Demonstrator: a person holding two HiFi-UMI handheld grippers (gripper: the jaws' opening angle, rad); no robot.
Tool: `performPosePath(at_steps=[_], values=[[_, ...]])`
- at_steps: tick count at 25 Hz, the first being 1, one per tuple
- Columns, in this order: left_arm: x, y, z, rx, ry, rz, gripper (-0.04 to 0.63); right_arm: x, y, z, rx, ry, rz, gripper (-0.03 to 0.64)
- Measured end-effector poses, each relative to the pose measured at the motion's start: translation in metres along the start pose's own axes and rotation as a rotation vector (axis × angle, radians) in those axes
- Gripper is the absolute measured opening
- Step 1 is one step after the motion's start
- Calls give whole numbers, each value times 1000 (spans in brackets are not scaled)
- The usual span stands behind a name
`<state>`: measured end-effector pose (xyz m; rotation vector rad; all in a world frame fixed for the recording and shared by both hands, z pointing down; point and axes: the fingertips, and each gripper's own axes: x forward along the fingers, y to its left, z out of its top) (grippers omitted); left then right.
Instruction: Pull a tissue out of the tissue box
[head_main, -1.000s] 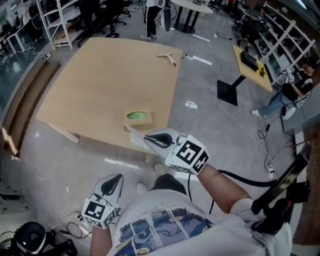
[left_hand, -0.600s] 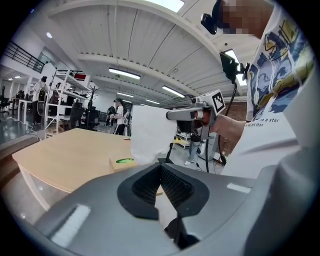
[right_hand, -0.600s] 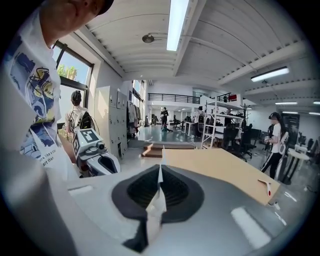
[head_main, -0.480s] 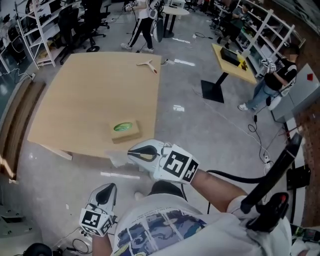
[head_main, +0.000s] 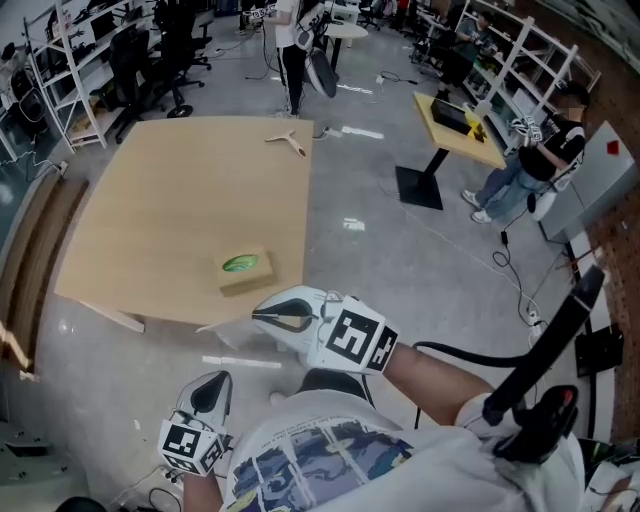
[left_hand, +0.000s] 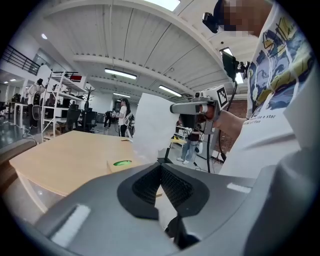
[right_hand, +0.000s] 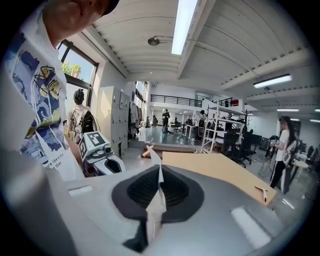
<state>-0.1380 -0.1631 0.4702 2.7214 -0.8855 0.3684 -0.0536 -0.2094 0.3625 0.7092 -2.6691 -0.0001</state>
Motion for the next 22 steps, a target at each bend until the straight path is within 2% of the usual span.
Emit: performPosePath(at_steps=[22], values=[[-15, 12, -5, 10, 15, 16, 5, 2, 1, 12, -34, -6, -16, 3]])
